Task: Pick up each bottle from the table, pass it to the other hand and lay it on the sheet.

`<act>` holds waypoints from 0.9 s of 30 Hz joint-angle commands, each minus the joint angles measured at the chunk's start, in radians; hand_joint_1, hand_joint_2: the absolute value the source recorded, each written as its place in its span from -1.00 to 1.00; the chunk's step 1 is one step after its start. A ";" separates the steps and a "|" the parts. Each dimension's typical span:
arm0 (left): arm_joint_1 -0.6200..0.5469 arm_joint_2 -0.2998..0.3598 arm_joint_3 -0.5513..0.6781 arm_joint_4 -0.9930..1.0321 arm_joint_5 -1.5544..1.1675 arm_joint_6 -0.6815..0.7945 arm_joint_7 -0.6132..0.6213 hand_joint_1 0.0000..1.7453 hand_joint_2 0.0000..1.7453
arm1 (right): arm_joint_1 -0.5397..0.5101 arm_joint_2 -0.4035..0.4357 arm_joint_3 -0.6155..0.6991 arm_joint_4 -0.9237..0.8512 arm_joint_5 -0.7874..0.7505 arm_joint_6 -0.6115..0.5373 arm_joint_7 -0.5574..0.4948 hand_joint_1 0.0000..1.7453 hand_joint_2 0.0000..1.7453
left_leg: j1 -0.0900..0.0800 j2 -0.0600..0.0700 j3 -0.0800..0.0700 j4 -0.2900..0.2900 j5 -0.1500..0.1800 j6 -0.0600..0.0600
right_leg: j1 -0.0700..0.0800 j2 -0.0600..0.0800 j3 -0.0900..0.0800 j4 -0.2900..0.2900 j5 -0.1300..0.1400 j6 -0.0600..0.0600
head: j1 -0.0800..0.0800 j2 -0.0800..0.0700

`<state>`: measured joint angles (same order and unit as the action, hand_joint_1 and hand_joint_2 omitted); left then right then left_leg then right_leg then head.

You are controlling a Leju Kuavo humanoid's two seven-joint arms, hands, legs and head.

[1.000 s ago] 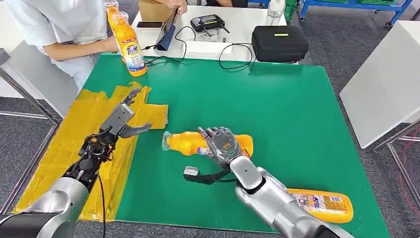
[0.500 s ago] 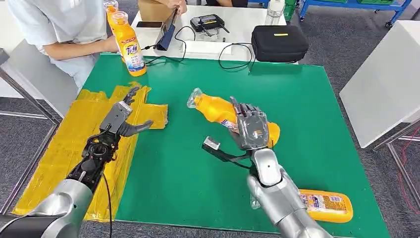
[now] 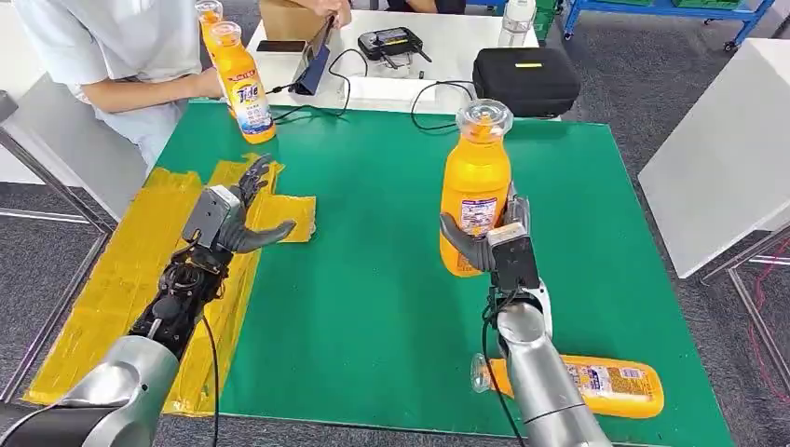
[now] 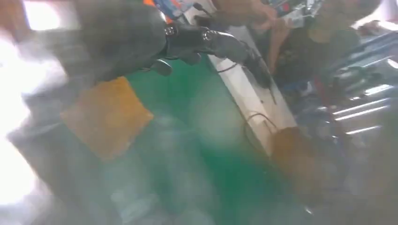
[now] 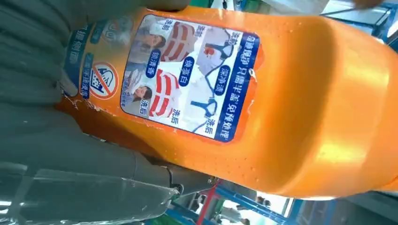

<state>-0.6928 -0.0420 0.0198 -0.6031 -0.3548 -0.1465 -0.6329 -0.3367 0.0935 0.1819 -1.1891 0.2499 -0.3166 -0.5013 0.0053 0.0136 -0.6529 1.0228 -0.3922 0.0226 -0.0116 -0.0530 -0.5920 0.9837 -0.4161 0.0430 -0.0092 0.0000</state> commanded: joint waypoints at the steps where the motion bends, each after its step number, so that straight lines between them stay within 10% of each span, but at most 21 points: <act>1: -0.030 -0.023 -0.026 -0.003 0.024 -0.043 -0.012 -1.00 1.00 | -0.028 0.005 -0.044 0.020 -0.063 0.065 -0.027 1.00 1.00 | 0.000 -0.001 0.003 0.000 -0.002 -0.001 | 0.000 0.003 0.004 0.000 -0.002 -0.002 | 0.000 0.000; 10: -0.011 -0.032 -0.067 -0.137 0.344 -0.383 0.086 -1.00 1.00 | -0.080 0.010 0.017 0.131 -0.053 0.114 -0.052 1.00 1.00 | 0.000 0.001 0.000 0.000 -0.001 0.000 | 0.000 0.004 0.001 0.000 0.000 -0.001 | 0.000 0.000; 27: 0.022 -0.012 -0.267 -0.299 0.438 -0.395 0.143 -1.00 1.00 | -0.149 0.018 0.094 0.253 0.000 0.183 -0.054 1.00 1.00 | 0.000 0.002 0.001 0.000 -0.001 -0.001 | 0.000 0.005 0.001 0.000 0.000 -0.001 | 0.000 0.000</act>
<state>-0.6751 -0.0744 -0.1010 -0.8300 0.0748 -0.5654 -0.4959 -0.3810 0.1022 0.2094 -1.0884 0.2330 -0.1542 -0.5535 0.0054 0.0133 -0.6538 1.0228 -0.3922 0.0226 -0.0113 -0.0534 -0.5922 0.9839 -0.4161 0.0430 -0.0092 0.0000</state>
